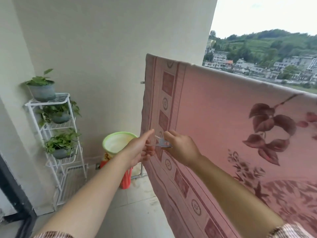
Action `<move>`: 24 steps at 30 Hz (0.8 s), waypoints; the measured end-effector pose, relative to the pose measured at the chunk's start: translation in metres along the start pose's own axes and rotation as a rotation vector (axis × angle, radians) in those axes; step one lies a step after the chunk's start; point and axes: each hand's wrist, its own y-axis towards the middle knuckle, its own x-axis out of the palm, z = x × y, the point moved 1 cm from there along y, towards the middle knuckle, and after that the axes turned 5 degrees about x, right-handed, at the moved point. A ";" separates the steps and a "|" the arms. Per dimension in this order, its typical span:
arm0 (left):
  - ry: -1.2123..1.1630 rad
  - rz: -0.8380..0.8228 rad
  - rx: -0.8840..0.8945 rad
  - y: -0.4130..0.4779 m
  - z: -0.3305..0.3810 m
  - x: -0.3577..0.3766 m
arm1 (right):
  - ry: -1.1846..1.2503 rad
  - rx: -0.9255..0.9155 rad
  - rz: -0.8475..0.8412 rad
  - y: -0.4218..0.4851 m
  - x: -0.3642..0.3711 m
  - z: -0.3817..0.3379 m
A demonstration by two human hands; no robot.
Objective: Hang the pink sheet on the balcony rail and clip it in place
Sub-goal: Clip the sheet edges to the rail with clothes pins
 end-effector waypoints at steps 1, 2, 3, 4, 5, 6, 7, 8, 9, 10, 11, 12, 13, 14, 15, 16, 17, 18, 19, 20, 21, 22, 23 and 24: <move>0.002 -0.005 0.002 0.020 0.011 -0.013 | -0.001 -0.009 0.002 0.023 0.015 0.002; 0.003 -0.006 0.008 0.039 0.022 -0.026 | -0.002 -0.022 0.016 0.045 0.029 0.004; 0.007 -0.004 0.014 0.058 0.032 -0.038 | 0.004 -0.030 0.024 0.066 0.042 0.006; 0.017 -0.002 0.018 0.076 0.040 -0.048 | 0.015 -0.033 0.029 0.086 0.055 0.008; 0.028 -0.006 0.020 0.094 0.046 -0.058 | 0.025 -0.036 0.032 0.105 0.068 0.011; 0.037 -0.014 0.022 0.111 0.052 -0.067 | 0.032 -0.041 0.034 0.122 0.080 0.014; 0.045 -0.025 0.024 0.128 0.057 -0.075 | 0.039 -0.044 0.030 0.139 0.093 0.018; 0.046 -0.036 0.026 0.146 0.061 -0.084 | 0.044 -0.046 0.023 0.156 0.106 0.022; 0.041 -0.045 0.029 0.165 0.065 -0.092 | 0.047 -0.048 0.017 0.171 0.119 0.025; 0.031 -0.052 0.034 0.186 0.067 -0.100 | 0.051 -0.049 0.014 0.187 0.131 0.029; 0.016 -0.055 0.040 0.208 0.070 -0.108 | 0.058 -0.047 0.007 0.202 0.144 0.034; -0.001 -0.054 0.043 0.230 0.072 -0.116 | 0.067 -0.040 -0.002 0.217 0.158 0.040; -0.017 -0.053 0.042 0.254 0.074 -0.123 | 0.079 -0.023 -0.013 0.233 0.172 0.047; -0.033 -0.056 0.041 0.278 0.076 -0.130 | 0.096 0.004 -0.026 0.249 0.188 0.056; -0.048 -0.063 0.037 0.303 0.079 -0.136 | 0.122 0.039 -0.037 0.265 0.204 0.065; -0.065 -0.073 0.030 0.327 0.082 -0.142 | 0.149 0.076 -0.045 0.282 0.220 0.076; -0.084 -0.083 0.017 0.352 0.085 -0.148 | 0.167 0.112 -0.054 0.298 0.237 0.088; -0.103 -0.093 0.001 0.376 0.090 -0.153 | 0.172 0.154 -0.073 0.315 0.253 0.100; -0.115 -0.102 -0.016 0.401 0.094 -0.159 | 0.171 0.198 -0.102 0.333 0.269 0.112; -0.123 -0.108 -0.033 0.423 0.097 -0.164 | 0.173 0.242 -0.131 0.350 0.284 0.123; -0.133 -0.107 -0.048 0.445 0.100 -0.171 | 0.181 0.284 -0.162 0.367 0.297 0.132; -0.144 -0.099 -0.058 0.466 0.102 -0.178 | 0.191 0.321 -0.198 0.382 0.309 0.141; -0.156 -0.087 -0.065 0.487 0.103 -0.185 | 0.201 0.354 -0.229 0.397 0.321 0.150; -0.163 -0.066 -0.073 0.506 0.104 -0.193 | 0.209 0.386 -0.258 0.410 0.333 0.158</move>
